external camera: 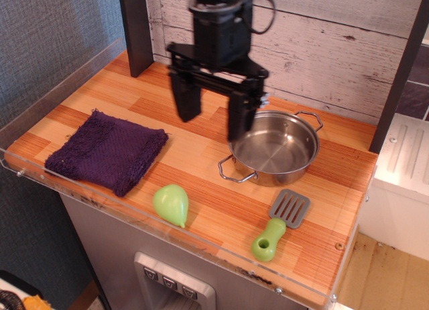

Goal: Move the pot from left side to right side

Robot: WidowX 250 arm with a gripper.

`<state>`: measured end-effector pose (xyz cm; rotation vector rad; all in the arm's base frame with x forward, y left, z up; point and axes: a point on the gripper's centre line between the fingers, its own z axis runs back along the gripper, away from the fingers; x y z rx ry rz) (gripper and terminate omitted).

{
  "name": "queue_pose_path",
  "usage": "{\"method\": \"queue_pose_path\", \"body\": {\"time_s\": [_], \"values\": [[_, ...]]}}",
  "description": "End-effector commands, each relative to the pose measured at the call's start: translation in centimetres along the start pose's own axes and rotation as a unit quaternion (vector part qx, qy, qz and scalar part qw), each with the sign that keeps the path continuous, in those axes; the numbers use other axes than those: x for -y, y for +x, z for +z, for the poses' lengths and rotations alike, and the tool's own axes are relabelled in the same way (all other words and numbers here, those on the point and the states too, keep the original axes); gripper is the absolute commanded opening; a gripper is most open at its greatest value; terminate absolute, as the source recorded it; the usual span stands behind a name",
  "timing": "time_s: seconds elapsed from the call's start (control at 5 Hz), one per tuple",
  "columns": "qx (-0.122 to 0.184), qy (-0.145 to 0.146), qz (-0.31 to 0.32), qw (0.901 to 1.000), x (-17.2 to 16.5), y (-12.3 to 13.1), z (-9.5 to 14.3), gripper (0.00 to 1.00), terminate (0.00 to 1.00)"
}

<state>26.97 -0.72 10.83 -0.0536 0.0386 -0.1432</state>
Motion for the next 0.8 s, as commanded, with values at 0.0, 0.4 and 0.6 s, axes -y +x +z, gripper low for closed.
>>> {"method": "queue_pose_path", "body": {"time_s": [0.0, 0.4, 0.6], "values": [[0.040, 0.035, 0.017, 0.9984, -0.9, -2.4, 2.1, 1.00, 0.00], [0.040, 0.012, 0.012, 0.9991, -2.1, -3.1, 2.1, 1.00, 0.00], [0.040, 0.012, 0.012, 0.9991, -2.1, -3.1, 2.1, 1.00, 1.00]]}}
